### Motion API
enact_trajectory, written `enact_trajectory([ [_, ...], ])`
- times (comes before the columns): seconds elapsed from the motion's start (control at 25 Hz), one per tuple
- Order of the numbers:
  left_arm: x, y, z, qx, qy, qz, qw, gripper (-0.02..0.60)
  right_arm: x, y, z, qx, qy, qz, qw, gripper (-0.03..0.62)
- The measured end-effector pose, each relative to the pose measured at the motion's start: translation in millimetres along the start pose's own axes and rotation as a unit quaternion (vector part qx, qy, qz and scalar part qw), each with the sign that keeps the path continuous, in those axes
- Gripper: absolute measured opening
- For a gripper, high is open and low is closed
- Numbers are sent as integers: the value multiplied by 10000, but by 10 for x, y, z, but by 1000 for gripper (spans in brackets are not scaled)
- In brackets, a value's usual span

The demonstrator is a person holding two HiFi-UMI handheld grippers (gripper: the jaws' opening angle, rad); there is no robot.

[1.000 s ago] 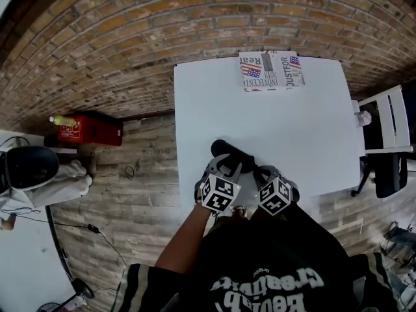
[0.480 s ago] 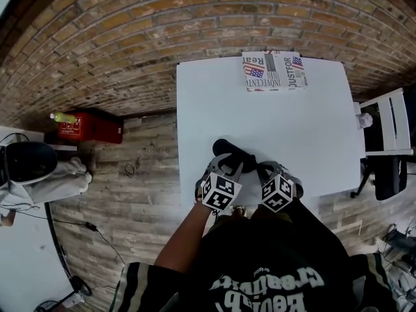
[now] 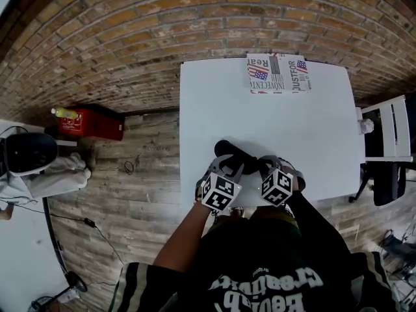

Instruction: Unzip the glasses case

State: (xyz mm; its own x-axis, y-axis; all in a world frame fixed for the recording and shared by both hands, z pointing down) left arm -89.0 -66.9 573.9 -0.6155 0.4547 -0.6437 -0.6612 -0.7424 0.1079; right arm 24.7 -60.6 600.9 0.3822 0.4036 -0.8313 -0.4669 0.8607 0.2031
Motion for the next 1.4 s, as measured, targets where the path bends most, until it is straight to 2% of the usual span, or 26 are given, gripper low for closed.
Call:
enact_trajectory([
  [0.32, 1, 13, 3, 51, -78, -22, 10000, 137, -42, -49, -67, 565, 90, 66, 9983, 17],
  [0.44, 16, 25, 11, 155, -222, -93, 9996, 111, -5, -45, -31, 250, -50, -18, 9997, 25],
  [0.52, 26, 38, 10, 234, -331, -110, 9991, 98, 26, 7, 28, -76, -78, -268, 9996, 31],
  [0.6, 73, 63, 4, 427, -481, -107, 9979, 105, 70, 104, 89, -372, -104, -637, 9972, 97],
  [0.68, 170, 111, -17, 622, -666, -184, 9957, 119, 129, 189, 85, -655, -252, -916, 9933, 236],
  [0.8, 309, 189, -25, 737, -893, -391, 9925, 127, 199, 251, -58, -1033, -688, -1136, 9857, 319],
  [0.92, 401, 250, 45, 861, -922, -543, 9905, 126, 158, 316, -242, -1094, -891, -1210, 9826, 354],
  [1.0, 431, 265, 125, 949, -869, -588, 9899, 126, 77, 349, -296, -969, -719, -1155, 9859, 368],
  [1.04, 442, 269, 163, 988, -843, -610, 9896, 126, 38, 351, -300, -920, -620, -1128, 9874, 348],
  [1.08, 451, 272, 200, 1023, -819, -637, 9893, 126, 14, 346, -301, -934, -587, -1133, 9874, 288],
  [1.16, 457, 271, 267, 1078, -775, -669, 9889, 124, 24, 325, -306, -1296, -742, -1298, 9802, 285],
  [1.32, 444, 245, 395, 1152, -671, -644, 9890, 124, 89, 292, -278, -2585, -1217, -1855, 9402, 285],
  [1.4, 407, 217, 420, 1140, -634, -605, 9896, 124, 101, 288, -255, -2873, -1295, -1913, 9296, 285],
])
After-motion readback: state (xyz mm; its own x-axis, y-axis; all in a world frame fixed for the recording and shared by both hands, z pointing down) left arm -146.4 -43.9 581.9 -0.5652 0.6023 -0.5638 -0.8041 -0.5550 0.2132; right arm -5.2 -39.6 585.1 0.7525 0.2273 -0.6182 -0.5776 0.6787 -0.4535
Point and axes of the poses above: the fingertips, and each gripper's own axes: x backward along the fingers, y to its left, z out of its underside, the point moved 6 cm from there along x, backward along the fingers, and after that the axes turned 4 degrees about -y, right-handed, at the moved point
